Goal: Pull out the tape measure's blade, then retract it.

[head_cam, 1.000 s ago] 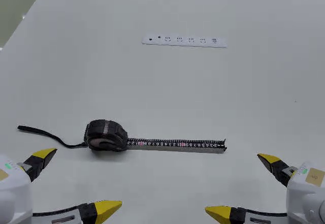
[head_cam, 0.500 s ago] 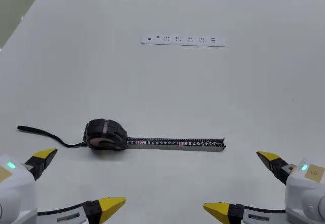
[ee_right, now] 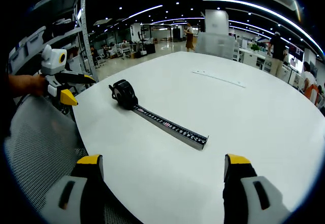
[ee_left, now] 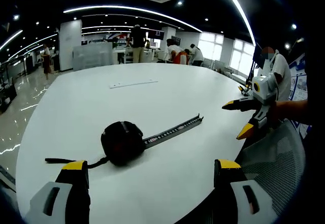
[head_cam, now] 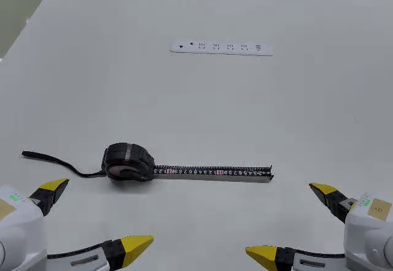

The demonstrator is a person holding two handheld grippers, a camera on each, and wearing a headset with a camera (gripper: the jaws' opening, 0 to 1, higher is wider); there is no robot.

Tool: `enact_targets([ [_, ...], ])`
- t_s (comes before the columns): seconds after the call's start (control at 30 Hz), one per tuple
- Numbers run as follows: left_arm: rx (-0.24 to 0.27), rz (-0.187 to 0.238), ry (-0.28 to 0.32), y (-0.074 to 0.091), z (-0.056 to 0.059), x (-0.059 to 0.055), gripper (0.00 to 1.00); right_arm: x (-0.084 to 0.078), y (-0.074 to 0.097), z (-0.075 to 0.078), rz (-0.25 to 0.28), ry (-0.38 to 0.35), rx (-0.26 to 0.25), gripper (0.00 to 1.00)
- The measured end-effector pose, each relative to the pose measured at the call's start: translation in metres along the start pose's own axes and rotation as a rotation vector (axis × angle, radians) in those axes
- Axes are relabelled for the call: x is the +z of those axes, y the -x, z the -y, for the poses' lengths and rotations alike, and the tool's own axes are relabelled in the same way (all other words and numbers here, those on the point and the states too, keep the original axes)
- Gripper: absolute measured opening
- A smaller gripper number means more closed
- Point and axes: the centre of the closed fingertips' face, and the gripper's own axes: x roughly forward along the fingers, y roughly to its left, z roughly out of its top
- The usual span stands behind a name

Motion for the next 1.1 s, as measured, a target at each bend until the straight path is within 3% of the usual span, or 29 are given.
enact_targets([
  [0.53, 0.052, 0.021, 0.024, -0.003, -0.002, 0.004, 1.00, 0.000, -0.001, -0.003, 0.000, -0.005, 0.013, 1.00],
  [1.1, 0.181, 0.016, 0.037, -0.020, -0.008, 0.007, 1.00, -0.001, -0.008, 0.005, 0.010, 0.006, 0.055, 0.98],
])
